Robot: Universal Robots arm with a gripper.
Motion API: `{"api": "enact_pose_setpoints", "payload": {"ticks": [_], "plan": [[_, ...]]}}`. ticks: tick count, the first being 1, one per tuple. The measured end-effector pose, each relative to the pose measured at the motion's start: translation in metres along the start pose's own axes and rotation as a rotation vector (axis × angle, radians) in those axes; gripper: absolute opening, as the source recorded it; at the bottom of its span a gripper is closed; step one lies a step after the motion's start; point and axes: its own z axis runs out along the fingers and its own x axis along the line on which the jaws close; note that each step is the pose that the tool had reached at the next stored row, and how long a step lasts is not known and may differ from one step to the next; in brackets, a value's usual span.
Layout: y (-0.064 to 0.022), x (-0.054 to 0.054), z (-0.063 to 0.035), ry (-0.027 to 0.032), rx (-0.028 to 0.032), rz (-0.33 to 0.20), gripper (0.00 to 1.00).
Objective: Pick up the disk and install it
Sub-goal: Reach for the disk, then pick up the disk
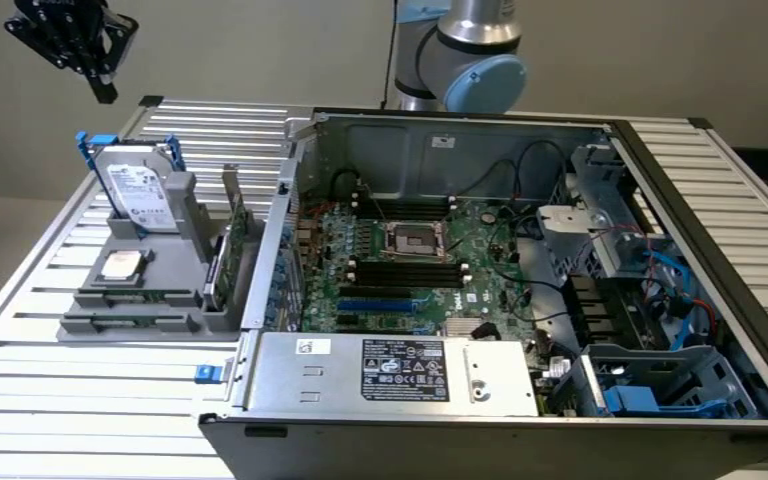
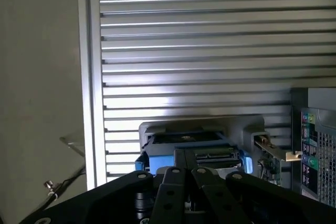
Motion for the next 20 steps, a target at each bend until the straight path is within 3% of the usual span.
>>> {"api": "enact_pose_setpoints", "payload": {"ticks": [20], "plan": [[-0.0032,0.0004,-0.0007,0.0002,0.0000,-0.004,0.11]]}}
